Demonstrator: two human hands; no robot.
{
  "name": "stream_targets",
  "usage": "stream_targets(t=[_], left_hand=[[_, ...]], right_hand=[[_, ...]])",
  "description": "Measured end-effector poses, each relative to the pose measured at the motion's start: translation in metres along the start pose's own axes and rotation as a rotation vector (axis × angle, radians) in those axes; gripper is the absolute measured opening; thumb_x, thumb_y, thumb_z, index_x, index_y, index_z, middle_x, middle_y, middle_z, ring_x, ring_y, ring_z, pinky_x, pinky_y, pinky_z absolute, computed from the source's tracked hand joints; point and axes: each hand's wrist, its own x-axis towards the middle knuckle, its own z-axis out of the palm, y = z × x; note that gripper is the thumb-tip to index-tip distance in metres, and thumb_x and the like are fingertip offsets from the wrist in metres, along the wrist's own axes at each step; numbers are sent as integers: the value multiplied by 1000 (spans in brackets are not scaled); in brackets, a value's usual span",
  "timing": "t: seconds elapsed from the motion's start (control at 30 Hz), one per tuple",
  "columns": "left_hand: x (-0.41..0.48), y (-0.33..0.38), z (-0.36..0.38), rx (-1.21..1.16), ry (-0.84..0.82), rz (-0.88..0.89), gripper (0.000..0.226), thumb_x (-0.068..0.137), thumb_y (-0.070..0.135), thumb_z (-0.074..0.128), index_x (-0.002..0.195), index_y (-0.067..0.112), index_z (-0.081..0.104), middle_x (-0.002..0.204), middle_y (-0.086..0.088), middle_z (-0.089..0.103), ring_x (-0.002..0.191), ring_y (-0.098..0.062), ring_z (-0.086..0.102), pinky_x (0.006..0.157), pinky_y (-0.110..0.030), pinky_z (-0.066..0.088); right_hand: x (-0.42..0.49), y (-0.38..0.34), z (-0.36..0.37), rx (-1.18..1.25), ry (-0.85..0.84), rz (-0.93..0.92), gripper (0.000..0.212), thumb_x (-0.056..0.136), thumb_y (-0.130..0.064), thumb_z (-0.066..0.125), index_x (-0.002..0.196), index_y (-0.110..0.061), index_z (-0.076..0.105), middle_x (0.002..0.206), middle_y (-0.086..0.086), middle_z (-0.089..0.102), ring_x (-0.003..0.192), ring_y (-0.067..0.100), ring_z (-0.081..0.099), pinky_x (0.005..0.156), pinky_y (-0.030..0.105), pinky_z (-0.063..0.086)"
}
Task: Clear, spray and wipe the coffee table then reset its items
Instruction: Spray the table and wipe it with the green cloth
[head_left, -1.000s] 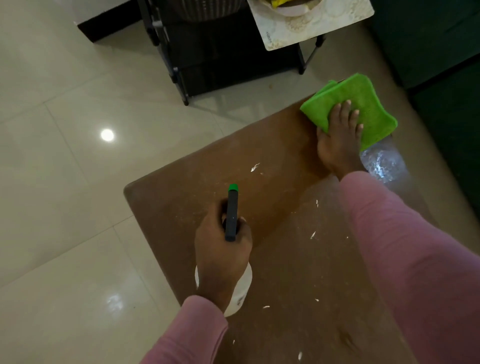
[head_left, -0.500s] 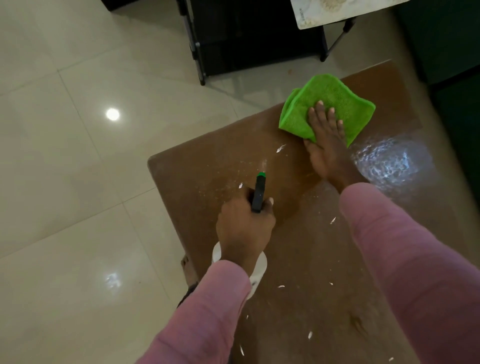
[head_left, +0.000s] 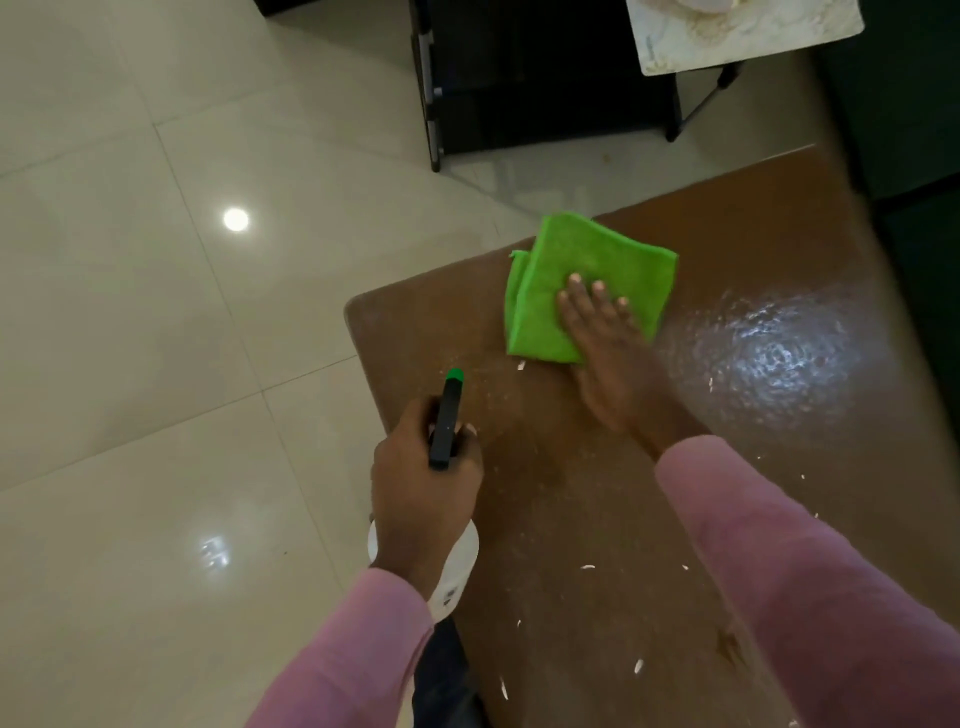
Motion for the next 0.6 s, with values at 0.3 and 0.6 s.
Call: stream_targets(t=[0.3,0.6], left_hand=[[2,-22,-22,-23,-6,22,11,89,14,62,90,25,58,65,4,59,56,-20,56,50,-31,47],[6,-39,-51,-52,39,-6,8,91,21,60,90,28,59,65,6,60,55,-19,57,51,-38,52]], right_hand=[[42,-73,4,122,78,393,67,98,-26,40,153,-7,7,161,11,-4,147,34,-6,118,46,-4],[19,-52,0,61,25,282,71,93,-12,49,153,-8,12,161,11,2,148,31,1,119,45,1]])
